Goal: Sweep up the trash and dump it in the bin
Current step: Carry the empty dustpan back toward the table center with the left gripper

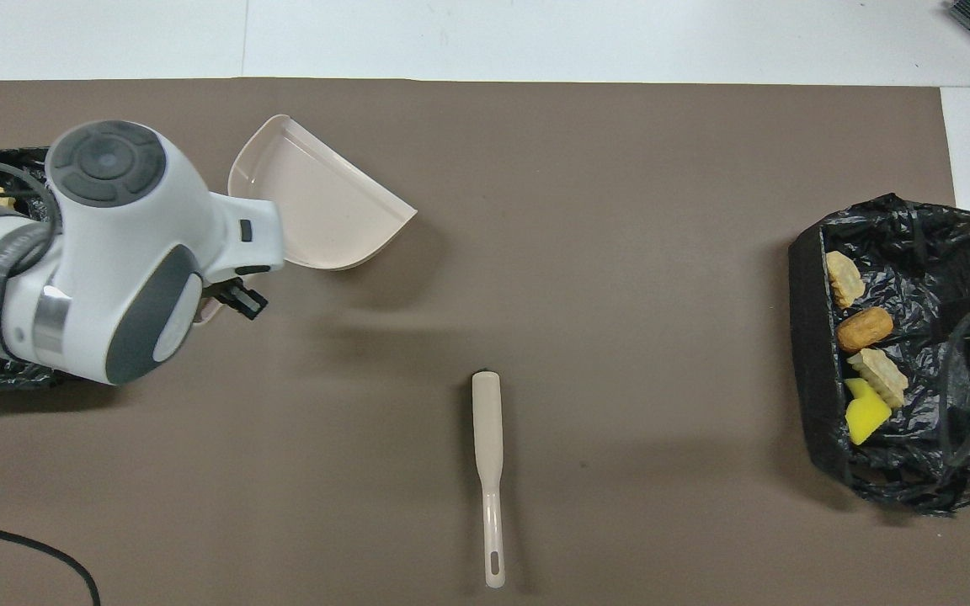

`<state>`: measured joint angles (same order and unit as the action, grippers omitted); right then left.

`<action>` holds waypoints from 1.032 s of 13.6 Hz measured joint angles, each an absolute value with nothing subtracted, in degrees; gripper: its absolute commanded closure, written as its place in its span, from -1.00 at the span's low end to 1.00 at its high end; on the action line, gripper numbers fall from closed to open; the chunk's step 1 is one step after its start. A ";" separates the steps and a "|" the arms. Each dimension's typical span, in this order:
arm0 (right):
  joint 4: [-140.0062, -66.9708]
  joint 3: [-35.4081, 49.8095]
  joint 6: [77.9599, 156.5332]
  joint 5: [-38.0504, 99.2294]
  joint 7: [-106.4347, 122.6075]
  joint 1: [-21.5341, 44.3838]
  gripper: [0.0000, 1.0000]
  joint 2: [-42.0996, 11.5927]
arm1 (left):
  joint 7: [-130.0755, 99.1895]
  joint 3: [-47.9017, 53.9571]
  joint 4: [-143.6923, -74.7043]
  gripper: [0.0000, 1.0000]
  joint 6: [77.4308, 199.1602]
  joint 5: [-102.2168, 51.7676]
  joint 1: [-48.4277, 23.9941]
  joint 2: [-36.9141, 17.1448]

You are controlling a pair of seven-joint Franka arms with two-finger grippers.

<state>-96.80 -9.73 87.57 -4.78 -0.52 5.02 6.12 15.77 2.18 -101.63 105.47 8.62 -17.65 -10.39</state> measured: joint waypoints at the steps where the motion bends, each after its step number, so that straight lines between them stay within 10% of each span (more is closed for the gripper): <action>1: -96.83 -9.57 87.57 -4.68 -0.51 4.94 -1.00 6.13 | 10.44 2.22 -101.84 1.00 105.96 6.99 -19.77 -10.45; 14: -97.20 -7.12 87.22 -1.81 -0.51 6.25 -1.00 6.26 | -27.48 2.24 -93.09 1.00 116.08 -5.92 -35.31 -24.30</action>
